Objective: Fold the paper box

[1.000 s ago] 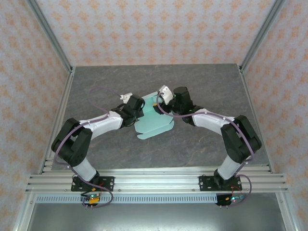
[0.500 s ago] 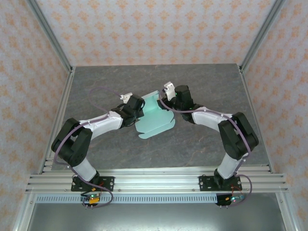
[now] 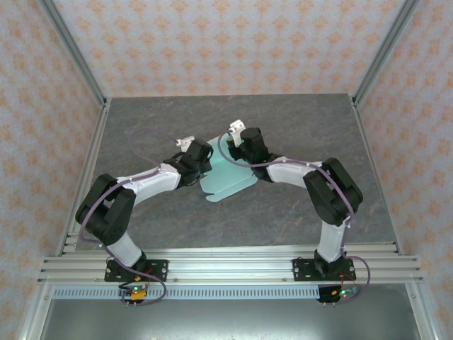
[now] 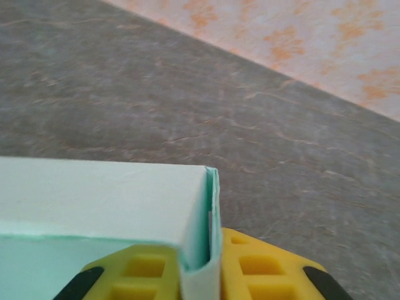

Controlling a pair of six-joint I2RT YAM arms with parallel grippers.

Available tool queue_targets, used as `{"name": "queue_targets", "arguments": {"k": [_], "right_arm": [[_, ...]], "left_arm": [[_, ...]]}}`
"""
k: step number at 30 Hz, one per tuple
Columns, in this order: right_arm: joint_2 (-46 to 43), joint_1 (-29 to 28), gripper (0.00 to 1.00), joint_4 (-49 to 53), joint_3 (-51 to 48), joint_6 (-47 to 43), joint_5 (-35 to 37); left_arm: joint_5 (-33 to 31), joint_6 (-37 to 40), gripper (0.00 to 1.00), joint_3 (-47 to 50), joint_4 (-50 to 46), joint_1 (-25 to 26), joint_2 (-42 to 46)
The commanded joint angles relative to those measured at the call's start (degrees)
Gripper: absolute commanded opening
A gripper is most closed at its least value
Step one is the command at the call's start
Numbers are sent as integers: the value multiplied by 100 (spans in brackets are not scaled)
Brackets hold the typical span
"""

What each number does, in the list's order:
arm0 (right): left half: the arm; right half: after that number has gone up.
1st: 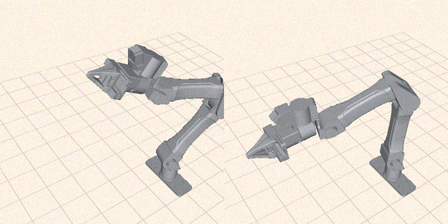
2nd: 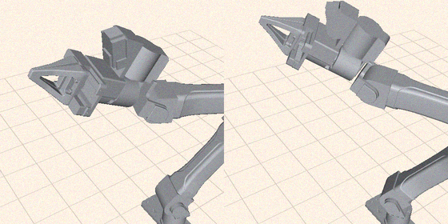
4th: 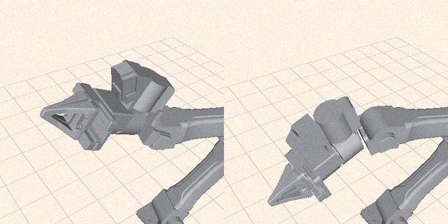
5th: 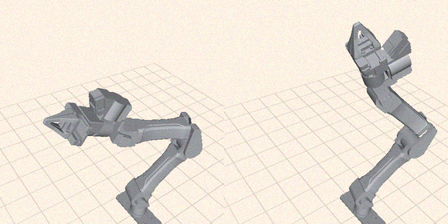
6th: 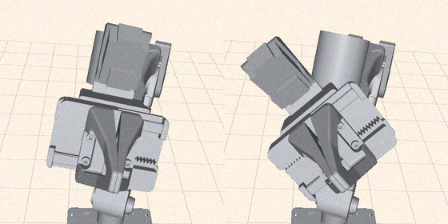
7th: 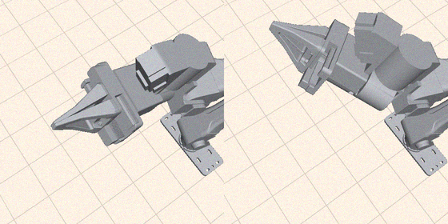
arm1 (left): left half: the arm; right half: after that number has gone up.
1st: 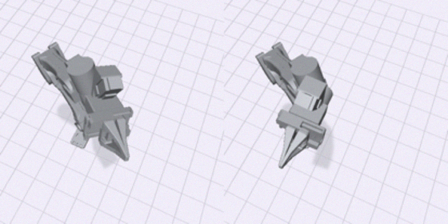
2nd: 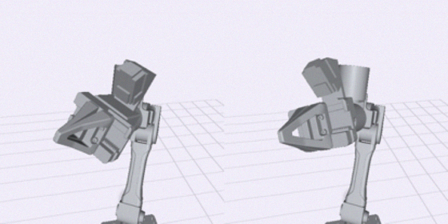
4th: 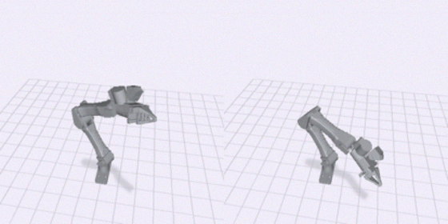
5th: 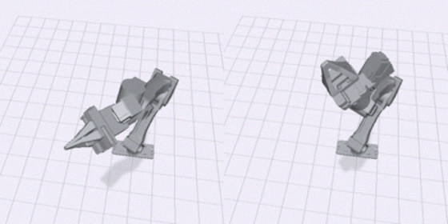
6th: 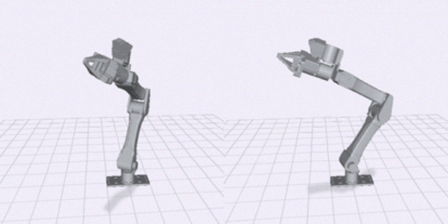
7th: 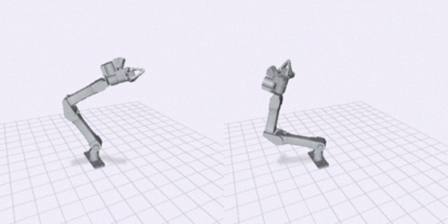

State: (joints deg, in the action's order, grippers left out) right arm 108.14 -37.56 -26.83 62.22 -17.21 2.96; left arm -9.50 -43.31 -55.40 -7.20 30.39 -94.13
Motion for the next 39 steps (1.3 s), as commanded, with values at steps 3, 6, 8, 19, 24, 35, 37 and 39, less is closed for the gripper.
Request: {"name": "queue_targets", "arguments": {"k": [3,6,8,19,24,35,37,39], "right_arm": [[291,-262,19,-602,13,280,2314],[339,-278,19,-402,208,268,2519],[282,-278,20,-384,201,290,2523],[-1093,116,48,-96,-811,552,-811],[-1716,404,59,370,-1101,249,-2031],[-1742,688,62,441,-1229,192,-2303],[-1566,688,58,457,-1027,159,-2221],[-1377,689,55,542,-817,66,-2138]], "left_arm": [[-52,-114,0,-193,-27,70,0],[-61,-149,0,-137,-3,67,25],[-102,-129,0,-118,40,71,27],[-281,-33,0,-420,-388,76,46],[-281,-28,0,-407,-327,67,27],[-203,-29,0,-388,-313,65,131],[-192,-21,0,-342,-253,66,169],[-190,-11,0,-387,-336,69,185]]}}
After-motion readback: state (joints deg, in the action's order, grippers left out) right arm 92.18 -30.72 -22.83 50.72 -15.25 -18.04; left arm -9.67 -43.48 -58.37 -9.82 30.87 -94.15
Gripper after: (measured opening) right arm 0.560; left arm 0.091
